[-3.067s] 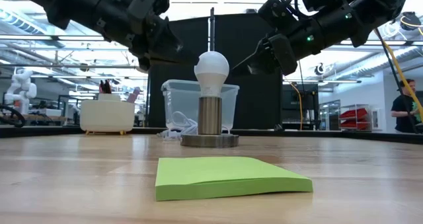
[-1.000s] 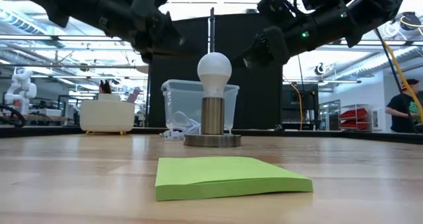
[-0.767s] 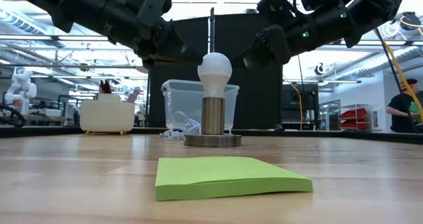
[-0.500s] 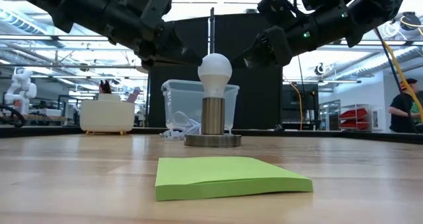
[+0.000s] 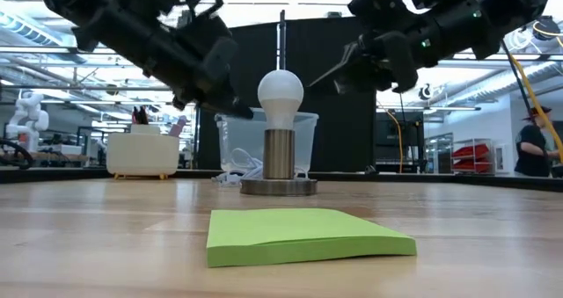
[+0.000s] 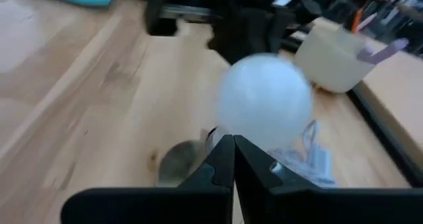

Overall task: Screw lightbulb
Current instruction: Insert the lightbulb into the lamp

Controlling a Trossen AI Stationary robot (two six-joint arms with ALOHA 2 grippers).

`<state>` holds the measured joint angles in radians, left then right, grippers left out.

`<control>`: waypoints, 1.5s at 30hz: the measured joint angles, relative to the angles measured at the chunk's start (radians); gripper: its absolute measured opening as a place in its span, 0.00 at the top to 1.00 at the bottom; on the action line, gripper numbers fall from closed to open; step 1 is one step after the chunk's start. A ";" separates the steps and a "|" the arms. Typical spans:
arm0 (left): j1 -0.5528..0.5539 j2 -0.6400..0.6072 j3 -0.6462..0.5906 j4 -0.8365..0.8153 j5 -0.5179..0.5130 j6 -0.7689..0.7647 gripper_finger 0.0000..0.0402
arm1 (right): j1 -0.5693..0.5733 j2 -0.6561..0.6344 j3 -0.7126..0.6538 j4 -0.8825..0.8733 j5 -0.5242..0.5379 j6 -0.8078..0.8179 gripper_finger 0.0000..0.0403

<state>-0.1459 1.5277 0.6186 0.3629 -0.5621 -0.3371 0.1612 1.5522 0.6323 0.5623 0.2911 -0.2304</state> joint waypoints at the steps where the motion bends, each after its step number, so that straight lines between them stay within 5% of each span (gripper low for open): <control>1: 0.004 0.006 0.000 -0.008 0.000 -0.002 1.00 | 0.000 0.000 0.000 -0.013 0.001 0.007 1.00; 12: -0.049 -0.071 0.000 -0.002 0.007 0.033 1.00 | -0.044 0.047 0.000 -0.030 0.128 0.036 1.00; 22: -0.078 -0.087 0.000 0.020 0.098 0.059 1.00 | -0.083 0.147 0.007 0.161 0.129 0.028 1.00; 45: -0.048 -0.015 0.000 0.080 0.151 0.080 1.00 | -0.069 0.148 0.095 0.080 0.149 -0.004 1.00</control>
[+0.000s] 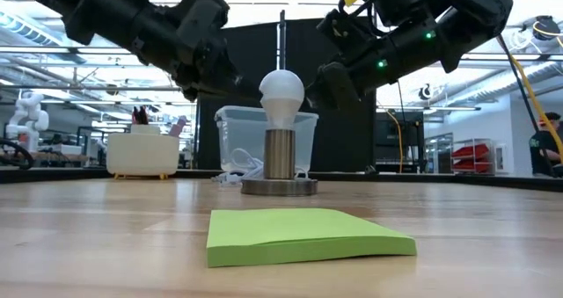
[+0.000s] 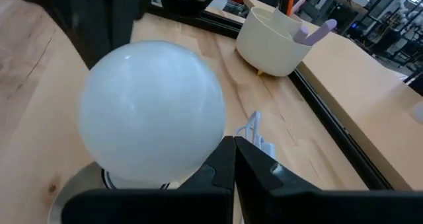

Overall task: Screw lightbulb
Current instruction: Insert the lightbulb into the lamp

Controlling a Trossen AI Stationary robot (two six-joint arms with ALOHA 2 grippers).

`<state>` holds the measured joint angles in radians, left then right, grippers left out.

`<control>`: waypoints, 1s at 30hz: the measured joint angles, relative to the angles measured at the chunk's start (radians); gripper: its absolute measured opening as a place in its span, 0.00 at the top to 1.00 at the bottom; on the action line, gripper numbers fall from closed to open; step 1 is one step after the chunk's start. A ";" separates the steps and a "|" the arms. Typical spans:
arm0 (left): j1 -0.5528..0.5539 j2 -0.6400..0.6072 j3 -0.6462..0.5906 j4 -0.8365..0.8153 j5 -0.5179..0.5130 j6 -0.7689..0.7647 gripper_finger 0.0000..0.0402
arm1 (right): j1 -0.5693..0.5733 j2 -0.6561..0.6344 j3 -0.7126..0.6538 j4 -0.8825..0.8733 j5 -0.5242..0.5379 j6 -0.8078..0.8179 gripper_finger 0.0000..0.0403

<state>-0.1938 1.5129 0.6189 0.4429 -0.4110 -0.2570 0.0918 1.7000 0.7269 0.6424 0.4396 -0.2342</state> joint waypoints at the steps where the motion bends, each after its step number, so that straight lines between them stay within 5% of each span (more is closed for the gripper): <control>1: 0.007 0.005 0.000 -0.003 -0.001 -0.006 1.00 | 0.002 0.000 0.000 -0.001 -0.001 0.007 1.00; 5: 0.029 0.009 -0.002 -0.010 -0.012 -0.033 1.00 | 0.016 -0.002 0.000 -0.017 0.011 0.013 1.00; 13: 0.042 0.009 0.000 0.001 -0.190 -0.078 1.00 | 0.063 0.001 0.000 -0.092 0.033 0.009 1.00; 30: 0.020 0.007 0.000 -0.047 -0.184 -0.085 1.00 | 0.095 0.000 0.000 -0.148 0.109 0.065 1.00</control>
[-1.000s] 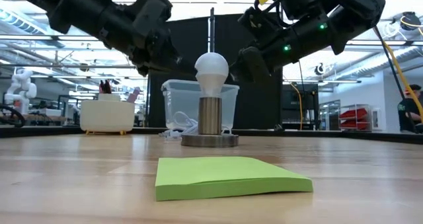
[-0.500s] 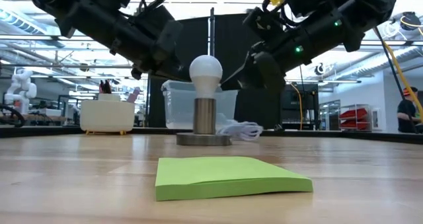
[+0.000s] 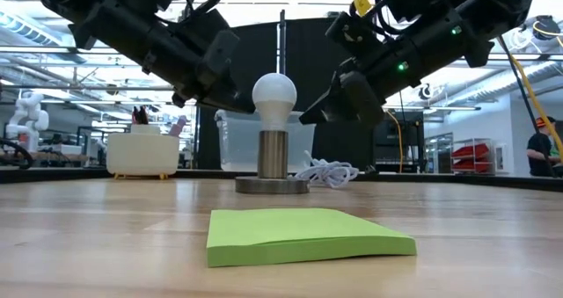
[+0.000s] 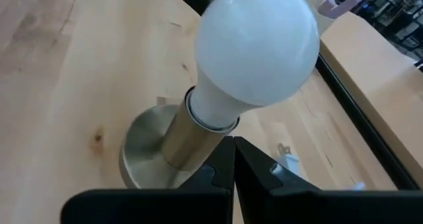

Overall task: Screw lightbulb
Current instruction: Insert the lightbulb into the lamp

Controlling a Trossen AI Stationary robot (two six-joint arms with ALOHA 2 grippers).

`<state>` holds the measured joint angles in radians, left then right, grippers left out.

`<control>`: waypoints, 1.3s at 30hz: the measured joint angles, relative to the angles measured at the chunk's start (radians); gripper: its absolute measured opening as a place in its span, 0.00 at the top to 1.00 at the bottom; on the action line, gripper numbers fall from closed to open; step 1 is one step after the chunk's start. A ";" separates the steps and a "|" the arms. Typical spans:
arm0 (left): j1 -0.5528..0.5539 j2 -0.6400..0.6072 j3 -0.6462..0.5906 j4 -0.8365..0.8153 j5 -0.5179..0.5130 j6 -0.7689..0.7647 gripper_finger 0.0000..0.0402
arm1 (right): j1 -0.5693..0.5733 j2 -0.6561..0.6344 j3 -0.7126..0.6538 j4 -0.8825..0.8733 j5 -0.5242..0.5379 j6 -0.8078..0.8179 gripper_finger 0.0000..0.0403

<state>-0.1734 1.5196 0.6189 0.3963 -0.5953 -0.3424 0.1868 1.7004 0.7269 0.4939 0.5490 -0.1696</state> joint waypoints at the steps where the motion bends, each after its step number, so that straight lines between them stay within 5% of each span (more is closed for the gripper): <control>1: -0.007 -0.006 0.000 -0.003 0.000 0.000 1.00 | -0.002 0.000 0.000 0.000 0.002 -0.006 1.00; 10: -0.061 -0.114 0.000 0.028 -0.036 0.080 1.00 | -0.061 0.000 0.000 0.067 0.005 -0.031 1.00; 15: -0.074 -0.093 0.000 0.107 0.077 0.116 1.00 | -0.094 0.000 0.000 0.126 -0.001 -0.075 1.00; 39: -0.009 -0.011 0.000 0.084 0.091 0.080 1.00 | -0.040 -0.003 0.000 0.112 0.051 -0.080 1.00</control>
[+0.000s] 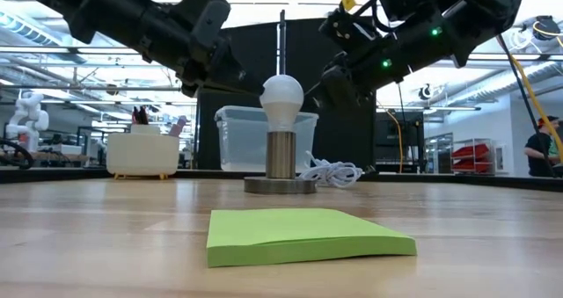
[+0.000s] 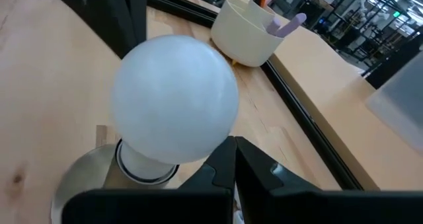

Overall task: Screw lightbulb
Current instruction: Insert the lightbulb into the lamp

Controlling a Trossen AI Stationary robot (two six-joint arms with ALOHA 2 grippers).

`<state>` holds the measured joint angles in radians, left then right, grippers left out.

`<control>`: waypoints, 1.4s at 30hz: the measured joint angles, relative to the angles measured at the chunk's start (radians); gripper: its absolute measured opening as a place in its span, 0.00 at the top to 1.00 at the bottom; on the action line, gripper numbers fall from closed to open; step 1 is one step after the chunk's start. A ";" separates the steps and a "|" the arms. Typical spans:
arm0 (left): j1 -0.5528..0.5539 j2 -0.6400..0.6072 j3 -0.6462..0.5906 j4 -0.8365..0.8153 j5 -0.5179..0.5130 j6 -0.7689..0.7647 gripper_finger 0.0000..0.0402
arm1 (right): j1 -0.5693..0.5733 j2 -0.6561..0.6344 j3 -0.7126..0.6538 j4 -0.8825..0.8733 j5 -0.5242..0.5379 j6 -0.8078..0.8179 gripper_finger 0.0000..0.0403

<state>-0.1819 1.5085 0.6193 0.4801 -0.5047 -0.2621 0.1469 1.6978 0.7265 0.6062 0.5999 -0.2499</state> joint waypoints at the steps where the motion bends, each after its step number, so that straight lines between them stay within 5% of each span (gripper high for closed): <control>1: 0.002 0.000 0.000 0.000 -0.001 0.000 1.00 | 0.003 0.000 0.000 -0.005 0.008 0.001 1.00; 17: 0.009 0.003 -0.001 -0.006 -0.088 -0.025 1.00 | 0.075 0.005 -0.002 -0.034 -0.056 -0.002 1.00; 31: 0.001 0.001 -0.001 -0.023 -0.118 -0.051 1.00 | 0.124 0.004 0.000 -0.073 -0.003 0.011 1.00; 42: -0.110 -0.164 -0.001 -0.113 -0.158 -0.009 1.00 | 0.104 0.003 0.000 -0.093 0.082 0.024 1.00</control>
<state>-0.2914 1.3450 0.6186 0.3675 -0.6624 -0.2707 0.2505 1.7008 0.7267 0.5130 0.6822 -0.2260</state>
